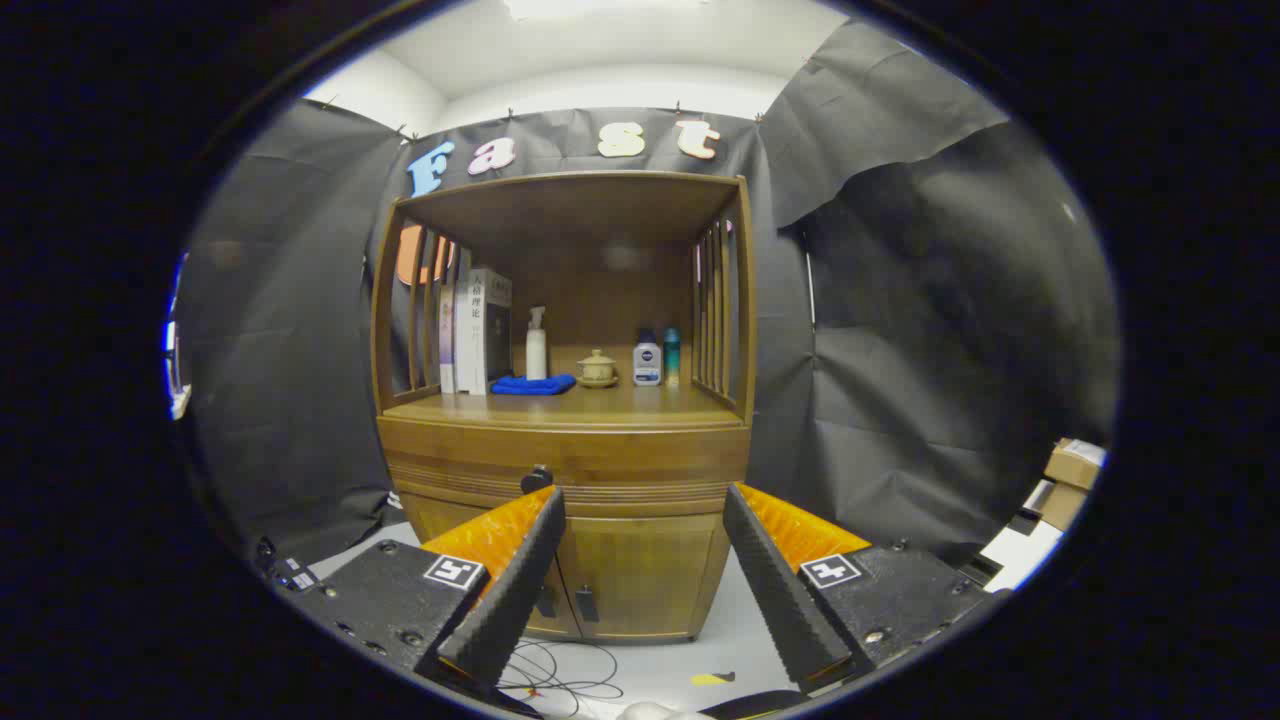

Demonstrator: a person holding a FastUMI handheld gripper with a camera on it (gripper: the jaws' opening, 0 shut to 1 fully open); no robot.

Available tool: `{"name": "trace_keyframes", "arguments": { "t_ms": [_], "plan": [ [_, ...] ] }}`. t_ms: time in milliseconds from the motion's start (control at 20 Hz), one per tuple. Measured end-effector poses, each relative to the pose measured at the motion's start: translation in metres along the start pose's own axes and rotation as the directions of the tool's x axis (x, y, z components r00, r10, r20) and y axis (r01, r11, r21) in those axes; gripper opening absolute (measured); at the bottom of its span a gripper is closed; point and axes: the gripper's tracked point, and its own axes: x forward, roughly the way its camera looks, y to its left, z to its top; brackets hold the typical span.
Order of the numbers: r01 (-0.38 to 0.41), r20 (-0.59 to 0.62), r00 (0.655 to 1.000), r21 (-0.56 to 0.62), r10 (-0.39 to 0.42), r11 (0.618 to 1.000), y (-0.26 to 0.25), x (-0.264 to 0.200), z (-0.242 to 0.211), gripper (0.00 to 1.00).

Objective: Pull open the drawer, take out the items inside it, and place them on the countertop above the cabinet.

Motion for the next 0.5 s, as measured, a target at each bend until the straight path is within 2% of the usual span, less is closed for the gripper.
{"name": "trace_keyframes", "arguments": {
  "t_ms": [500],
  "plan": [
    [0.005, -0.001, 1.0, -0.013, -0.005, 1.0, -0.0014, 0.0025, 0.001, 1.0]
  ]
}}
